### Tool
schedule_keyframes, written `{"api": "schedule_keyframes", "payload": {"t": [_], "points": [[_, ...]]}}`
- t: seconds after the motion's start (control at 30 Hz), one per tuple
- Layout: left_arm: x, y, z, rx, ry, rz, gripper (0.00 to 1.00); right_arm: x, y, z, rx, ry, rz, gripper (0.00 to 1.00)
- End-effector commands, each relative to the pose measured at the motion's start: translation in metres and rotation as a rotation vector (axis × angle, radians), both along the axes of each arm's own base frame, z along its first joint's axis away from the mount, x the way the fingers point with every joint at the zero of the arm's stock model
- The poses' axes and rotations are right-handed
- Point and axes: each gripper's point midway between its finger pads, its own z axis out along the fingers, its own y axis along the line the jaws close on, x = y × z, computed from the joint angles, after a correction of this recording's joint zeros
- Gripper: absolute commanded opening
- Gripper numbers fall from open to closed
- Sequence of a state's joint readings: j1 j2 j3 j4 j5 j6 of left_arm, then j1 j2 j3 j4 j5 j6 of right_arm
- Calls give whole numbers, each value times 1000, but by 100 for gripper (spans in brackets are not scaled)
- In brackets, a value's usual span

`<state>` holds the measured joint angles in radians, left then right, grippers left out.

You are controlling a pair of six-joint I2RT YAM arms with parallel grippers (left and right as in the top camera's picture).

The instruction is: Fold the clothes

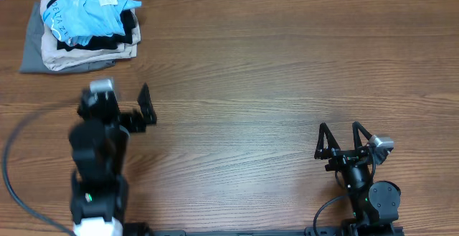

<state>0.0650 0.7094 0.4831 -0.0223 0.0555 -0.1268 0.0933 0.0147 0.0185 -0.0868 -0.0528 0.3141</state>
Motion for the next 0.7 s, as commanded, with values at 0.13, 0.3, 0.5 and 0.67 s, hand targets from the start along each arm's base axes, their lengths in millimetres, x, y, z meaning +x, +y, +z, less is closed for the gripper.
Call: {"api": "schedule_keyframes", "payload": {"t": [0.13, 0.3, 0.5, 0.67], "points": [[-28, -1, -31, 2, -158, 4, 100, 0, 2, -1, 0, -8, 9, 100], [-42, -2, -39, 8, -232, 4, 100, 0, 2, -1, 0, -8, 9, 100], [-54, -2, -43, 12, -284, 12, 100, 0, 2, -1, 0, -8, 9, 100], [-62, -1, -51, 35, -258, 13, 100, 0, 2, -1, 0, -8, 9, 100]]}}
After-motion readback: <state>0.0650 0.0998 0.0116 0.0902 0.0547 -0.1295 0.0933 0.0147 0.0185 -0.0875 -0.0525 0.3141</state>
